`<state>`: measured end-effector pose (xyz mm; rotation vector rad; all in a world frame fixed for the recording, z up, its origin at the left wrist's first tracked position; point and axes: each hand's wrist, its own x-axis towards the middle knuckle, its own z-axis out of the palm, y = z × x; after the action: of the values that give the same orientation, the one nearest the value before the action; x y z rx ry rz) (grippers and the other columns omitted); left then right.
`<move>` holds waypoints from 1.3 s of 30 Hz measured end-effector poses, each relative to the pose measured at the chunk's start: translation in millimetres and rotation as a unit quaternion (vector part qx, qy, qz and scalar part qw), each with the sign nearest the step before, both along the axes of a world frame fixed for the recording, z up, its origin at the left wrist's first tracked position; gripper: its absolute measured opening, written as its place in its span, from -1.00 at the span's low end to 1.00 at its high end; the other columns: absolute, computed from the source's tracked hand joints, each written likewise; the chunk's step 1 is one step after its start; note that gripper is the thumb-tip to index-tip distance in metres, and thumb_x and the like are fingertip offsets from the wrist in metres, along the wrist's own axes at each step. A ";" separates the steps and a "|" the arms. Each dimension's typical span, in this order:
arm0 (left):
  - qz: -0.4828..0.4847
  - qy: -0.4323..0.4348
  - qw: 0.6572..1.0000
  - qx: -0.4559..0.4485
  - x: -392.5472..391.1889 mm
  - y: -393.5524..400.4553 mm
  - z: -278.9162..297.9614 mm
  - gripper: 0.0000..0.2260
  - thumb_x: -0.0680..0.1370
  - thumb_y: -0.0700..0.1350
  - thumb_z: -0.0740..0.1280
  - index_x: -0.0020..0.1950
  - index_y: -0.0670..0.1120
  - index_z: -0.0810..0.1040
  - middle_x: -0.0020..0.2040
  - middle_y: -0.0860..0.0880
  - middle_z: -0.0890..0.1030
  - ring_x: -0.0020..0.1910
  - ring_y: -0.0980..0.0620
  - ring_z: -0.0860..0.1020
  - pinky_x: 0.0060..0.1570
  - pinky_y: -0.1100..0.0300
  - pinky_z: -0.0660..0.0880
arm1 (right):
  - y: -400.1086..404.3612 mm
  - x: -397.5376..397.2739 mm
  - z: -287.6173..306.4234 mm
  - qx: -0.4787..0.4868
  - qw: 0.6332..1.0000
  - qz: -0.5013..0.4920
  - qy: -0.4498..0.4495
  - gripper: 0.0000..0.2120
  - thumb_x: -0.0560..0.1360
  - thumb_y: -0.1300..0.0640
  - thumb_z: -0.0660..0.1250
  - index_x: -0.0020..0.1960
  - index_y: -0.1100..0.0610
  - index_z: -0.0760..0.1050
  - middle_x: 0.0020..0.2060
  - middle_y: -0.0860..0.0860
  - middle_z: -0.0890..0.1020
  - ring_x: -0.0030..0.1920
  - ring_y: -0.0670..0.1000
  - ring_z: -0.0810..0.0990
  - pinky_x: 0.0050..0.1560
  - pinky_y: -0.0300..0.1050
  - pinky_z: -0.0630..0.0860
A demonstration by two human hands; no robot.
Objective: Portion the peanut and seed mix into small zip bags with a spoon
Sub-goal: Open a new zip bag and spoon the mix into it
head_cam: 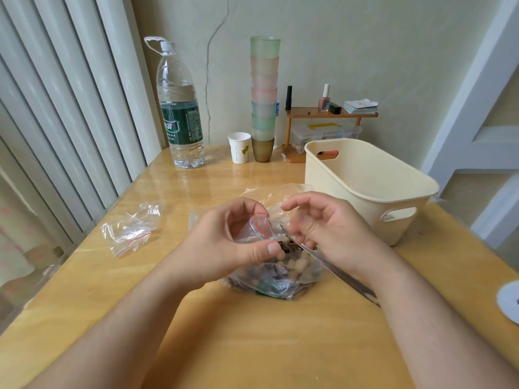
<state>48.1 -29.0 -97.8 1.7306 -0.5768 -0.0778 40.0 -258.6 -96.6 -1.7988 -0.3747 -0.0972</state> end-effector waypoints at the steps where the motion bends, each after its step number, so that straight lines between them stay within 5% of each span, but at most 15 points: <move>1: 0.007 0.007 1.000 -0.008 2.1 1.8 -0.1 -0.57 0.35 -0.07 0.66 0.11 -0.16 0.59 -0.06 -0.07 0.68 -0.08 0.06 0.60 0.02 0.19 0.54 | -8.6 4.0 -0.9 -0.050 0.998 -0.030 -0.016 -0.89 0.55 -0.04 0.45 0.07 -0.18 0.67 -0.20 -0.11 0.66 -0.22 -0.05 0.61 -0.13 -0.15 0.56; 5: -0.010 0.070 0.997 -0.008 8.1 12.2 2.3 -0.54 0.36 -0.06 0.65 0.15 -0.18 0.58 -0.06 -0.05 0.68 -0.07 0.04 0.61 0.03 0.20 0.57 | -27.8 18.1 -14.0 -0.361 0.932 -0.012 -0.027 -0.63 0.65 0.21 0.34 0.00 -0.28 0.69 -0.04 -0.27 0.60 0.02 -0.17 0.58 0.21 -0.04 0.53; 8: -0.057 0.112 0.991 0.036 8.9 16.4 0.0 -0.50 0.35 -0.03 0.65 0.19 -0.17 0.58 -0.04 -0.06 0.69 -0.04 0.01 0.61 0.15 0.04 0.56 | -27.9 21.5 -17.7 -0.415 0.909 0.016 -0.019 -0.54 0.64 0.30 0.28 0.04 -0.27 0.71 -0.03 -0.23 0.54 0.01 -0.19 0.54 0.16 -0.11 0.51; 14: -0.069 0.135 0.985 0.077 7.4 13.0 -2.8 -0.50 0.34 0.02 0.67 0.17 -0.11 0.58 -0.08 -0.10 0.68 -0.11 0.00 0.58 0.05 0.00 0.54 | -29.1 33.6 -27.1 -0.428 0.902 -0.005 -0.052 -0.48 0.57 0.38 0.30 0.14 -0.24 0.70 0.02 -0.26 0.59 0.06 -0.17 0.55 0.18 -0.21 0.48; 20: -0.093 0.153 0.981 0.082 4.7 11.9 -3.6 -0.51 0.34 -0.02 0.67 0.16 -0.12 0.57 -0.04 -0.13 0.70 -0.05 -0.08 0.63 0.12 -0.12 0.59 | -19.2 39.9 -22.6 -0.400 0.913 0.002 -0.084 -0.61 0.46 0.31 0.51 -0.18 -0.22 0.64 -0.07 -0.25 0.61 -0.09 -0.30 0.53 0.00 -0.30 0.41; 28: -0.177 0.197 0.962 0.060 -7.1 0.0 -2.6 -0.49 0.36 -0.08 0.61 0.21 -0.19 0.52 -0.01 -0.07 0.66 -0.04 0.01 0.60 0.00 0.15 0.56 | -18.5 29.0 -18.0 -0.229 0.959 -0.091 -0.139 -0.75 0.64 0.22 0.32 -0.01 -0.15 0.56 -0.20 -0.24 0.60 -0.18 -0.15 0.63 -0.05 -0.05 0.59; 32: -0.224 0.211 0.950 0.060 -20.6 -15.1 -6.0 -0.59 0.41 -0.19 0.57 0.20 -0.14 0.52 0.00 -0.04 0.63 -0.11 0.09 0.56 -0.21 0.33 0.50 | -13.3 16.2 -11.4 -0.149 0.966 -0.139 -0.162 -0.81 0.71 0.12 0.18 0.02 -0.12 0.49 -0.19 -0.20 0.60 -0.25 -0.05 0.65 -0.16 0.01 0.60; 36: -0.228 0.182 0.955 0.057 -23.1 -16.7 -5.5 -0.58 0.40 -0.17 0.58 0.21 -0.11 0.55 0.03 -0.04 0.65 -0.07 0.06 0.58 -0.16 0.25 0.52 | -8.5 6.1 -1.0 -0.197 0.949 -0.144 -0.199 -0.85 0.67 -0.01 0.12 0.04 -0.05 0.45 -0.22 -0.28 0.57 -0.18 -0.26 0.56 -0.10 -0.36 0.42; 39: -0.180 0.138 0.974 0.016 -15.9 -3.7 7.3 -0.59 0.40 -0.17 0.60 0.19 -0.13 0.56 0.05 -0.11 0.69 0.02 -0.02 0.64 0.01 0.18 0.60 | -15.9 0.2 10.9 -0.266 0.934 -0.153 -0.184 -0.75 0.68 -0.06 0.08 -0.04 0.02 0.44 -0.25 -0.15 0.56 -0.17 -0.14 0.54 -0.10 -0.06 0.48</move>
<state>32.2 -32.7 -90.6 1.5930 -0.6765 -0.5777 40.2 -274.5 -85.6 -2.3748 -0.4062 -0.6093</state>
